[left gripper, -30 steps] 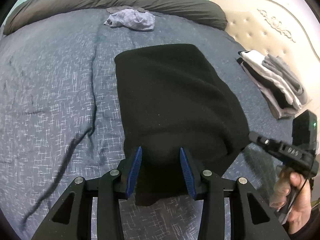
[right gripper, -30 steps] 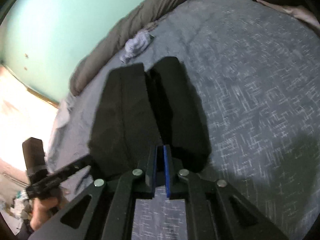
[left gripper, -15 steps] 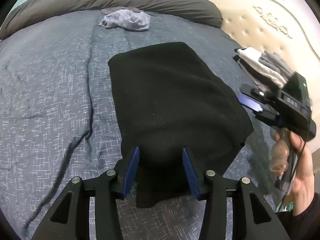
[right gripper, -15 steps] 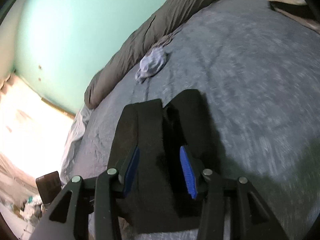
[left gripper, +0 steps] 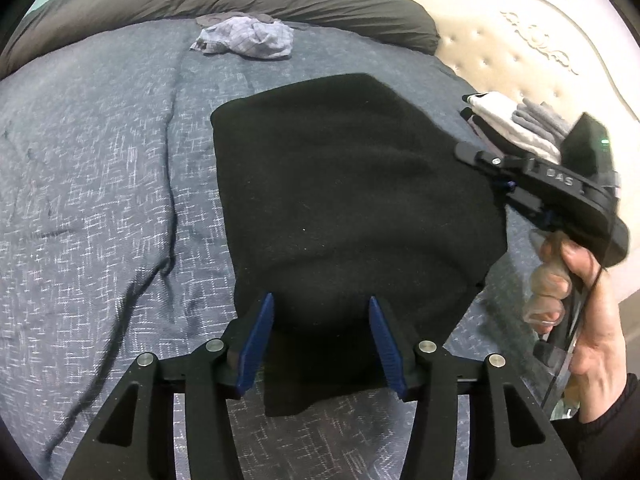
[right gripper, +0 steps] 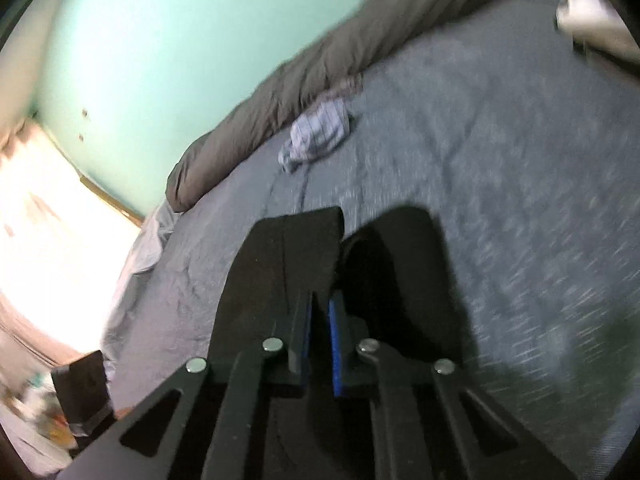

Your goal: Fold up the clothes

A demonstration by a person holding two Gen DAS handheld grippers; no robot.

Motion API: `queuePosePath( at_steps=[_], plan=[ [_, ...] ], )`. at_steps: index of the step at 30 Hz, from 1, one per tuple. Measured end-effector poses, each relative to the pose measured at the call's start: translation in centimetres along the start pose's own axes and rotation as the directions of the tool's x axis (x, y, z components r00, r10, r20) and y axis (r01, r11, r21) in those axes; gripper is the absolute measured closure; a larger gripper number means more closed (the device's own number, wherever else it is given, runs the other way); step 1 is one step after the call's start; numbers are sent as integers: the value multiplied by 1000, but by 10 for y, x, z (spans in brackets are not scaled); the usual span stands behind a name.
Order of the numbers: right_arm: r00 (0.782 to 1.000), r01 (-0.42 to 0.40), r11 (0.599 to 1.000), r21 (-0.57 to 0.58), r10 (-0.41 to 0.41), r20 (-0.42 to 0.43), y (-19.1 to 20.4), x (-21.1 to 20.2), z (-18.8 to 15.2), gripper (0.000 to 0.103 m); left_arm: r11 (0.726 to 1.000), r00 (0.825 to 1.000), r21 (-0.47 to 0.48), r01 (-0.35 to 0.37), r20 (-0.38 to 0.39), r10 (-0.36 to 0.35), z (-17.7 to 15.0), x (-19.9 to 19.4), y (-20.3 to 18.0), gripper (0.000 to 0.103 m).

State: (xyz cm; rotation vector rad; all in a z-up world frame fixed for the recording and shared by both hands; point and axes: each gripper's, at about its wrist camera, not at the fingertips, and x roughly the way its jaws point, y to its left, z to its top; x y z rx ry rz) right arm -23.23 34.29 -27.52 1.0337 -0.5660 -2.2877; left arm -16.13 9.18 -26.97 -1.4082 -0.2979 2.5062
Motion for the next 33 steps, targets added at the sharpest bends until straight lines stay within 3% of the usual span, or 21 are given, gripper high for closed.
queuePosePath(
  at_steps=[4, 8, 14, 15, 19, 23, 27, 30, 32, 33],
  plan=[
    [995, 100, 994, -52, -99, 20, 6, -10, -4, 96, 1000, 1000, 2, 5, 1, -5, 1, 0, -3, 49],
    [986, 163, 987, 6, -162, -30, -22, 11, -14, 96, 1000, 1000, 3, 2, -3, -2, 2, 4, -4, 49],
    [988, 146, 987, 69, -142, -66, -40, 23, -15, 91, 1000, 1000, 6, -2, -9, 2, 4, 8, -4, 49],
    [988, 146, 986, 80, -141, -62, -42, 21, -13, 85, 1000, 1000, 6, -2, -10, 2, 5, 9, -4, 49],
    [989, 146, 981, 130, -146, -4, -44, 0, -6, 81, 1000, 1000, 8, -5, -14, 5, 6, 12, -5, 46],
    [995, 74, 990, 123, -80, 51, -32, -15, 4, 81, 1000, 1000, 11, -8, -9, 8, 4, 13, -6, 44],
    [1000, -6, 1000, 25, 6, -4, -2, -5, 1, 81, 1000, 1000, 13, -9, -8, 9, 3, 13, -6, 43],
    [995, 35, 998, -50, -39, -90, 9, 15, -10, 81, 1000, 1000, 6, -11, 3, 11, 4, 8, -4, 43],
    [991, 61, 998, 6, -60, -121, -7, 23, -16, 84, 1000, 1000, -2, -17, 16, 17, 5, 4, -1, 43],
    [989, 73, 996, 43, -67, -135, -17, 26, -18, 94, 1000, 1000, -7, -19, 22, 19, 6, 2, 0, 43]
  ],
)
